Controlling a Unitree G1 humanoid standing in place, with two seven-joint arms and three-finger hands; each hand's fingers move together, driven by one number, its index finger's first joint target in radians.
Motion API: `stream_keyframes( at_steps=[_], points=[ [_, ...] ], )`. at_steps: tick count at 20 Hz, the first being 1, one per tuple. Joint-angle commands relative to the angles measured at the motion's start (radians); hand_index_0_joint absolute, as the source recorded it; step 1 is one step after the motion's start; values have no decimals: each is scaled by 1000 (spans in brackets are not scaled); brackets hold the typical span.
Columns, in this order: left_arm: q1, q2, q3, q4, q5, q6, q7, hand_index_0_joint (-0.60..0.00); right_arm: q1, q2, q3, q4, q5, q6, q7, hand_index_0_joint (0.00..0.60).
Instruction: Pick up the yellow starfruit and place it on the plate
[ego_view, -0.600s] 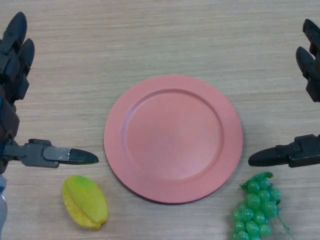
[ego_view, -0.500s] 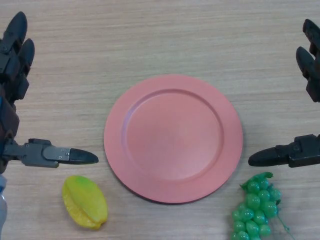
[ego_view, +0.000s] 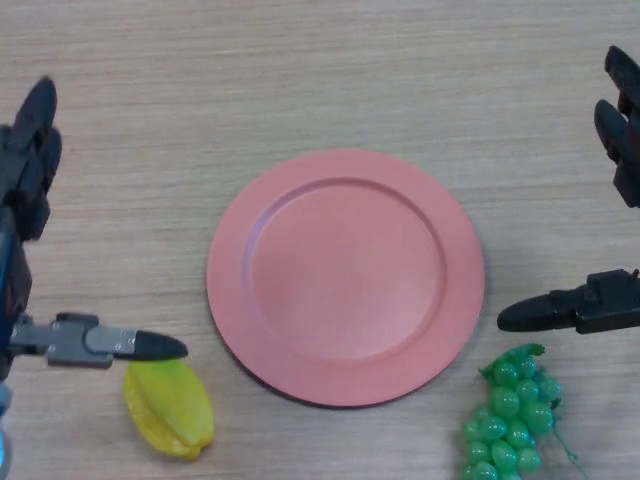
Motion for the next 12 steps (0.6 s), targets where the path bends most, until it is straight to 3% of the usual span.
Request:
stream_keyframes(
  at_steps=[1, 3, 6, 7, 12],
  points=[
    [50, -7, 64, -49, 43, -166, -21, 0, -48, -30, -5, -25, -5, -156, -45, 0],
    [115, -34, 27, -61, 56, -180, 19, 0, -52, -22, 14, -13, 2, -159, -39, 0],
    [191, -42, -22, -60, 88, -216, 86, 0, -66, -19, 26, -6, 5, -155, -31, 0],
    [223, -43, -54, -55, 101, -238, 142, 0, -75, -16, 36, 3, 5, -153, -33, 0],
    [270, -43, -140, 16, 213, -327, 297, 0, -81, -2, 67, 18, -2, -153, -36, 0]
  ],
)
